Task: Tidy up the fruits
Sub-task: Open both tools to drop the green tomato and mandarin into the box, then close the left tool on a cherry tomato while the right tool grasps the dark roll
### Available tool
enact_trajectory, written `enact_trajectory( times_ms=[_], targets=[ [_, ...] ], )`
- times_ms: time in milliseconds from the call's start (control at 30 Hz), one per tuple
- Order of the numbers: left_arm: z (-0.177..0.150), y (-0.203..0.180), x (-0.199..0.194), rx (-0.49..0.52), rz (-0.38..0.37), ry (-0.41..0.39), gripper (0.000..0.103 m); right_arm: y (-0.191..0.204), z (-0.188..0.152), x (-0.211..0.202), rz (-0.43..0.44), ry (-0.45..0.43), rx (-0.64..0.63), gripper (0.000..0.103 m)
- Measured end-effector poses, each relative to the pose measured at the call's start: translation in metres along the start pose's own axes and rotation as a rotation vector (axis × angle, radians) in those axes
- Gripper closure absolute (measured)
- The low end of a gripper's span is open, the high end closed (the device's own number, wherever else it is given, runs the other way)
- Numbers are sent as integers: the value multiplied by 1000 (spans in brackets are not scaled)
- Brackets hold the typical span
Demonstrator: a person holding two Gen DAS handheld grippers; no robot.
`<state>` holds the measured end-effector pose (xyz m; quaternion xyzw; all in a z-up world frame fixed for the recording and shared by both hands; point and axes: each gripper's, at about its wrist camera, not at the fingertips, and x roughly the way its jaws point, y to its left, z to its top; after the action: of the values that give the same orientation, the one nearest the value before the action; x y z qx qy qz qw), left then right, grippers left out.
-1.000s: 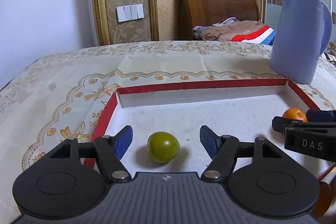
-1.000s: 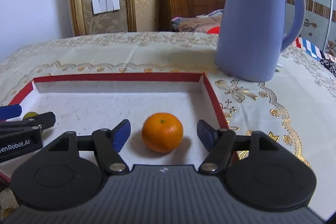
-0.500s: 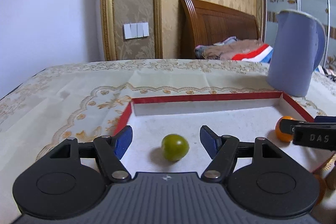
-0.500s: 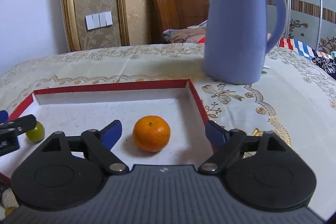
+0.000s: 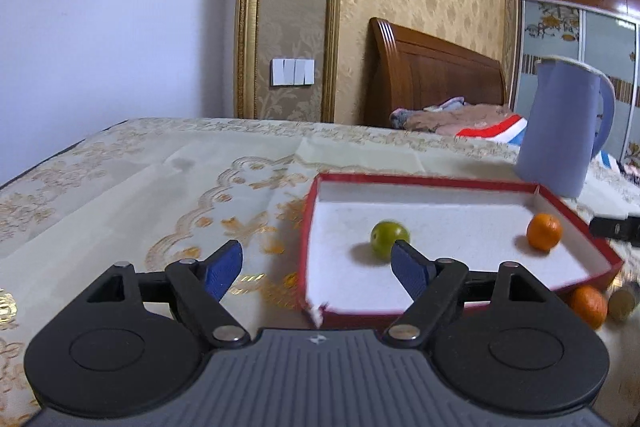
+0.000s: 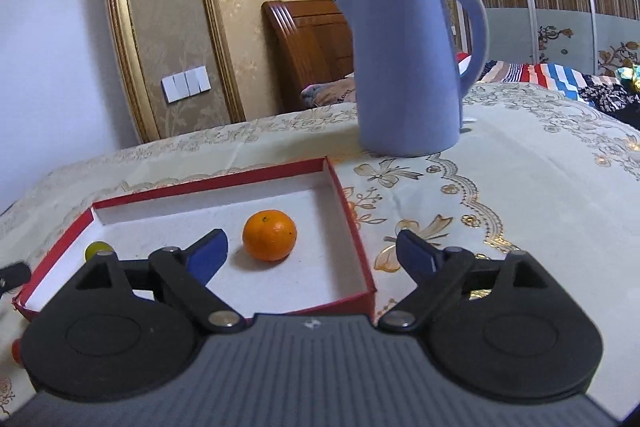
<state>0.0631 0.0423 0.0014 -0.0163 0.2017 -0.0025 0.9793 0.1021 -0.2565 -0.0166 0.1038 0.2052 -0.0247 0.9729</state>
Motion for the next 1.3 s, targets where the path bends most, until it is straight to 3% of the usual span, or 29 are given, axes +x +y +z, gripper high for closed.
enact_trajectory(
  times_ms=[167,333,533,667,967,1033,1100,1300],
  targets=[
    [-17,17,-23,22,24,4,22,7,-2,0,4,3,-38,12],
    [-20,38,-31,-17,-37,59,22,4,-2,1,1,7,-16,12],
    [-31,24,-45,132,-115,62,22,2,-2,2,-7,15,0,12],
    [-36,8,-44,215,-100,67,22,3,-3,3,-8,22,-8,12],
    [-36,6,-34,215,-118,117,22,1,-3,2,-8,19,5,10],
    [-35,9,-32,200,-131,128,33,2,-3,2,-11,13,7,8],
    [-33,10,-26,194,-153,170,59,2,-3,1,-13,10,7,8],
    [-32,8,-14,180,-157,197,62,1,-3,1,-13,12,6,8]
  ],
)
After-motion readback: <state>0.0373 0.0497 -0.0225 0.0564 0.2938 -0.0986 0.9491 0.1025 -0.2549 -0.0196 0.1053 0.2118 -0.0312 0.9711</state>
